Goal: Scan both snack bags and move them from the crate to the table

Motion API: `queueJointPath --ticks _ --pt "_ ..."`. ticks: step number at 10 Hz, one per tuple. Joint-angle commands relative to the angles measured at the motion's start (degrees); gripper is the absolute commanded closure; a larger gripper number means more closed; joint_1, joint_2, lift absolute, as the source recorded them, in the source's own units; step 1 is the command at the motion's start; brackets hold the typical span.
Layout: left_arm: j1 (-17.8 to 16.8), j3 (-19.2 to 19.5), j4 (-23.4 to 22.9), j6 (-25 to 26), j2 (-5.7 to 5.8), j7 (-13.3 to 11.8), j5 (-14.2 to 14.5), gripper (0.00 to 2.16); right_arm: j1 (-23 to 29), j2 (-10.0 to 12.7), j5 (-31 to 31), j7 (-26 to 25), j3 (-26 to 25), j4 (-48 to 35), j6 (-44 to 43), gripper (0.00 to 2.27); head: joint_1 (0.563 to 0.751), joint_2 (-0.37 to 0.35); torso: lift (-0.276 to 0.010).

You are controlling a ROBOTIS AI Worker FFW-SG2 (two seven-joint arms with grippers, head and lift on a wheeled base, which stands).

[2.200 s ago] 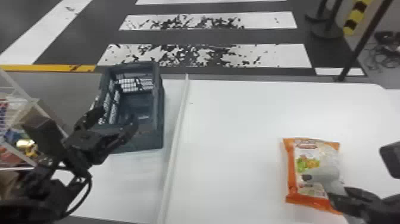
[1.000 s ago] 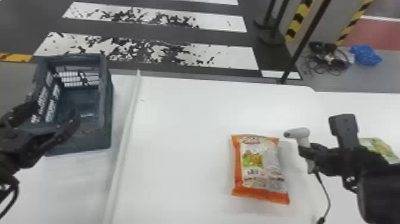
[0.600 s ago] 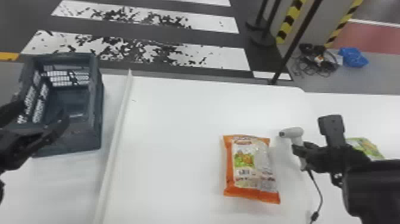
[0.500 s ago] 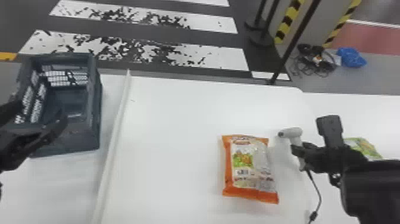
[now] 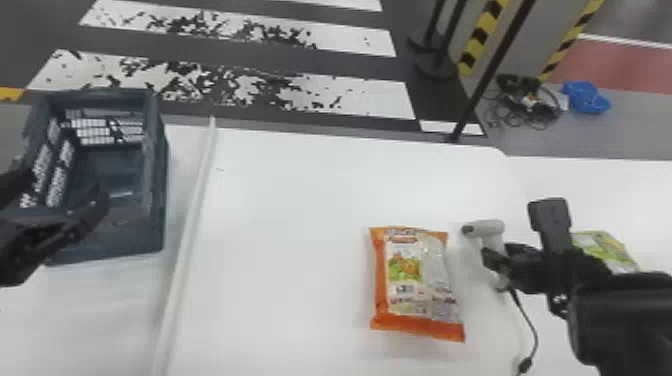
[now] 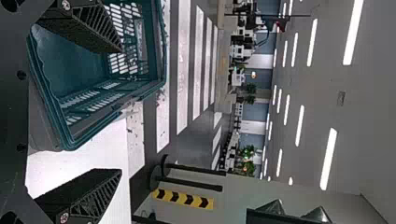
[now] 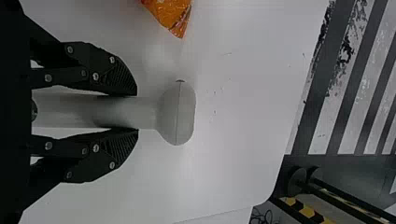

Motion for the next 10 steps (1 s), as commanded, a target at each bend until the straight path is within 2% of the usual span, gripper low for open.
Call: queueJointPath --ticks 1,3,4,7,10 --pt "0.09 0.0 -0.07 0.0 0.04 0.0 0.01 0.08 0.88 0.15 -1.28 -0.25 -1.4 -1.54 0.0 0.03 0.695 -0.166 -0.088" --pt "0.09 0.0 -0.24 0.0 0.04 0.0 0.01 0.08 4.4 0.15 -6.99 0.02 -4.48 -7.34 1.4 0.04 0.695 -0.171 -0.088" --pt "0.09 -0.09 -0.24 0.0 0.04 0.0 0.01 0.08 6.16 0.24 -10.77 1.69 -6.41 -10.24 4.04 0.04 0.695 -0.169 -0.088" --pt "0.09 -0.26 -0.15 0.18 -0.05 0.0 0.01 0.08 8.71 1.3 -18.68 9.68 -9.31 -15.69 13.18 0.05 0.695 -0.128 -0.088" --pt "0.09 -0.26 -0.15 0.53 0.13 0.0 0.01 0.08 8.0 1.47 -23.16 15.84 -9.4 -16.04 20.56 0.05 0.695 -0.064 -0.088"
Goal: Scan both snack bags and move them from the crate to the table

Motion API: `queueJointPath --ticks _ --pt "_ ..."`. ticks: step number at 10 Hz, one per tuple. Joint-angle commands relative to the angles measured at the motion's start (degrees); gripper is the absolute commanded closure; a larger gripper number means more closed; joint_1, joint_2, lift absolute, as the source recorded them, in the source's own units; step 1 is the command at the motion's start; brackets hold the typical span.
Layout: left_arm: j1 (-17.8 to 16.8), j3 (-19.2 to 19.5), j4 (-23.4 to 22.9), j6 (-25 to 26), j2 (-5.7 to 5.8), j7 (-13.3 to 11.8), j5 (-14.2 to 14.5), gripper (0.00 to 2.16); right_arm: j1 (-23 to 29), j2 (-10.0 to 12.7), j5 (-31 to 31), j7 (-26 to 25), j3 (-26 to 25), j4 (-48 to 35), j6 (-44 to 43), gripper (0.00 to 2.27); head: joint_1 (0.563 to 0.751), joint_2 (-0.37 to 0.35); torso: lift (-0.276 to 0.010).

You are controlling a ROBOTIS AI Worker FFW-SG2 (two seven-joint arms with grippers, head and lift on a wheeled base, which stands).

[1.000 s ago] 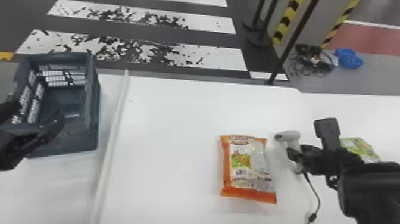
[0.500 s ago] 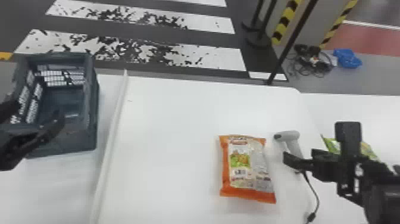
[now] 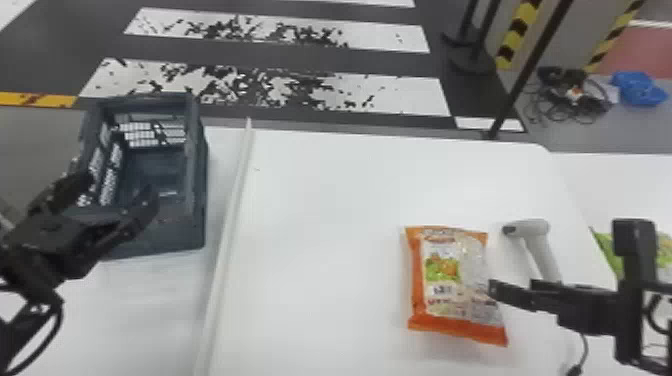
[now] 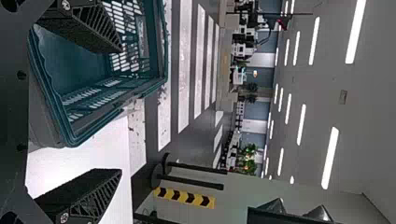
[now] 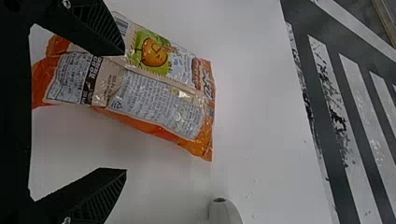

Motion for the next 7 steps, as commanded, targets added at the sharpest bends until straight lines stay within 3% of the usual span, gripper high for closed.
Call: queueJointPath --ticks 1,7 --pt "0.0 0.0 0.12 0.05 0.12 0.0 0.0 0.08 -0.57 0.0 -0.51 0.49 0.81 0.21 3.18 0.05 0.695 -0.041 -0.088" --pt "-0.17 -0.08 0.38 0.05 0.12 0.0 0.0 0.08 -3.99 -0.7 2.82 6.64 5.56 6.45 8.28 0.1 0.695 0.023 -0.088"
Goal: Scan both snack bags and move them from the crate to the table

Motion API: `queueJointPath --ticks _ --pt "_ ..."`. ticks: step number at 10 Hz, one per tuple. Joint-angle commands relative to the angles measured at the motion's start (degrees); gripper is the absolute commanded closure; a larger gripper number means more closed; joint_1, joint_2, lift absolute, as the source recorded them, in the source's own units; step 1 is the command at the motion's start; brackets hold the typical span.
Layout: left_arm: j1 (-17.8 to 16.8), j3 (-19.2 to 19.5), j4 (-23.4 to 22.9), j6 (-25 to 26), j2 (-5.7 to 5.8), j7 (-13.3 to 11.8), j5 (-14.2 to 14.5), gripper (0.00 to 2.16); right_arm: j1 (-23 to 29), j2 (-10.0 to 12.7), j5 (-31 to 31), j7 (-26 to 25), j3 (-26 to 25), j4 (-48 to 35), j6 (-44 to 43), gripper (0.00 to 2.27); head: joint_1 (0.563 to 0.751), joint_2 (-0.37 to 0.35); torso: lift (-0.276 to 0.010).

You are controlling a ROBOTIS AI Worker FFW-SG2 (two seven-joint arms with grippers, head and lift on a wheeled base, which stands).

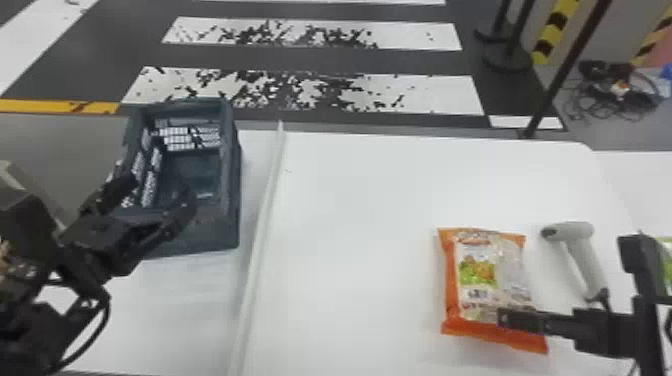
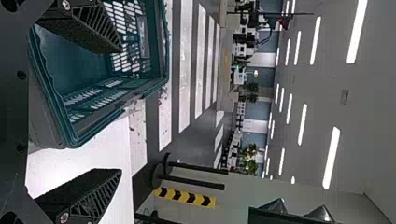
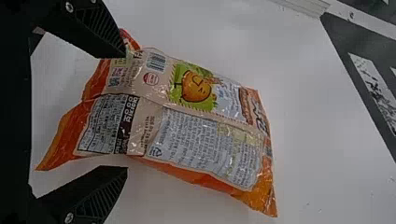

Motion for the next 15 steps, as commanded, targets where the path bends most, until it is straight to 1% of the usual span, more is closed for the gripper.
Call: queueJointPath --ticks 1,2,3,4,6,7,8,9,10,11,12,13,14,15 --pt "-0.02 -0.01 0.18 0.0 0.0 0.0 0.0 0.08 -1.2 -0.26 2.01 1.33 1.61 2.35 0.02 0.24 0.695 0.027 -0.088" --pt "-0.11 -0.01 0.36 0.0 0.0 0.0 0.0 0.08 -1.55 -0.52 3.94 3.18 2.4 3.05 -0.68 0.76 0.695 0.029 -0.088" --pt "-0.2 -0.01 0.44 0.0 0.0 0.0 0.0 0.08 -1.64 -0.52 6.31 4.15 3.45 2.96 -1.73 2.09 0.695 0.035 -0.088" --pt "-0.2 -0.01 0.44 0.0 0.0 0.0 0.0 0.08 -1.55 -0.52 6.31 4.76 3.28 2.87 -3.14 2.24 0.695 0.036 -0.088" --pt "-0.2 0.08 0.44 0.0 0.0 0.0 0.0 0.08 -1.29 -0.52 5.52 8.45 1.17 2.26 -4.55 2.25 0.695 0.036 -0.088" --pt "-0.2 0.08 0.44 0.0 0.0 0.0 0.0 0.08 -0.85 -0.35 4.64 9.24 -0.42 1.21 -4.72 2.25 0.695 0.038 -0.088" --pt "-0.2 0.17 0.44 0.0 0.0 0.0 0.0 0.08 -0.32 -0.08 1.65 9.16 -2.96 -0.29 -5.25 2.25 0.695 0.036 -0.088" --pt "-0.2 0.17 0.44 0.0 0.0 0.0 0.0 0.08 -0.32 0.53 -2.3 9.16 -7.1 -0.99 -6.66 2.25 0.695 0.028 -0.088" --pt "-0.11 0.17 0.36 0.0 0.0 0.0 0.0 0.08 -0.67 0.8 -4.76 7.75 -11.14 -1.96 -7.89 2.25 0.695 0.023 -0.088" --pt "-0.11 0.17 0.36 0.0 0.0 0.0 0.0 0.08 -1.55 0.8 -7.75 5.73 -15.18 -2.13 -8.59 2.25 0.695 0.0 -0.088" --pt "-0.11 0.17 0.36 0.0 0.0 0.0 0.0 0.08 -2.34 0.8 -10.48 2.3 -18.96 -2.05 -9.64 2.25 0.695 -0.037 -0.088" --pt "-0.11 0.17 0.36 0.0 0.0 0.0 0.0 0.08 -3.22 0.8 -11.53 -1.39 -22.12 -1.52 -10.87 2.25 0.695 -0.081 -0.088" --pt "-0.2 0.17 0.36 0.0 0.0 0.0 0.0 0.08 -4.28 0.36 -12.06 -5.87 -24.15 0.41 -13.69 2.25 0.695 -0.129 -0.088" --pt "-0.2 0.17 0.36 0.0 0.0 0.0 0.0 0.08 -5.77 -0.52 -12.15 -10.18 -25.82 3.58 -15.8 2.25 0.695 -0.157 -0.088"
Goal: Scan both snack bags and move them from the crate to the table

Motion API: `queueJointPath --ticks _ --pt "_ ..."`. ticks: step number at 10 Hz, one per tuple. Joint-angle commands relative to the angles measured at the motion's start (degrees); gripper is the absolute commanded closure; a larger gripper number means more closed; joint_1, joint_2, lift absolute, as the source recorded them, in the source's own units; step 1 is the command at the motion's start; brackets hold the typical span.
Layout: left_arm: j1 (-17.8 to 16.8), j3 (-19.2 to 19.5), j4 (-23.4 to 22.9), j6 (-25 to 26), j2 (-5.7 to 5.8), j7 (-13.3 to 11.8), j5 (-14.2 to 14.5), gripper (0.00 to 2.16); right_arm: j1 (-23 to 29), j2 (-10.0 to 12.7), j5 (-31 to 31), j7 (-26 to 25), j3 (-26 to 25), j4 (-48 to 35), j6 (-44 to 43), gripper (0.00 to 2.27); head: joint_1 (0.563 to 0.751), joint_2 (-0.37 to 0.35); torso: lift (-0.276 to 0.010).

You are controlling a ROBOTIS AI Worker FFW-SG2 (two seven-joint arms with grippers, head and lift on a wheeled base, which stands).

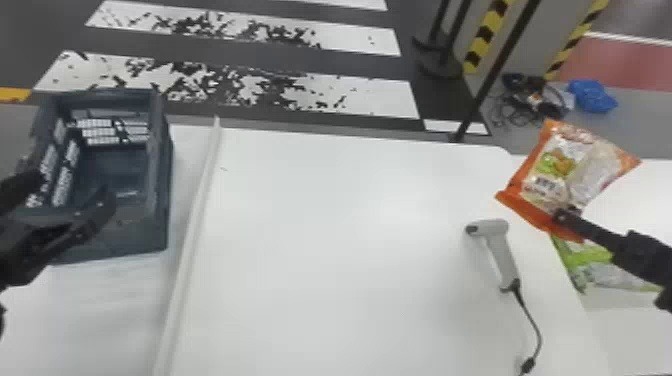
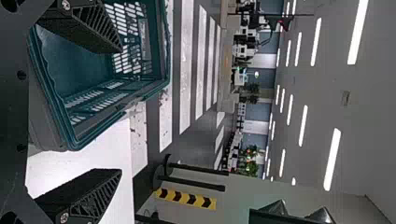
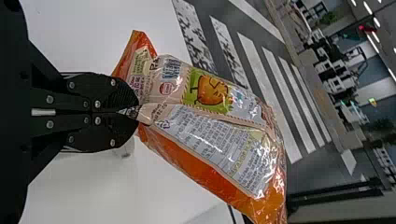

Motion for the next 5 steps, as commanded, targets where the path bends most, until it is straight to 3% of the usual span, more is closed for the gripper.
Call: queueJointPath --ticks 1,3,5 --pt "-0.01 0.0 0.0 0.0 0.0 0.0 0.0 0.08 -1.42 -1.55 -0.18 -4.79 -1.93 5.2 -5.32 2.25 0.695 -0.211 -0.088" --pt "-0.01 0.18 0.0 0.0 0.18 0.0 0.0 0.08 -3.79 -4.28 0.0 -11.82 -2.55 16.1 -13.58 2.25 0.695 -0.313 -0.088" --pt "-0.1 0.09 0.09 0.0 0.18 0.0 0.0 0.08 -5.46 -6.12 0.35 -17.44 -2.11 25.94 -21.67 2.25 0.695 -0.35 -0.088"
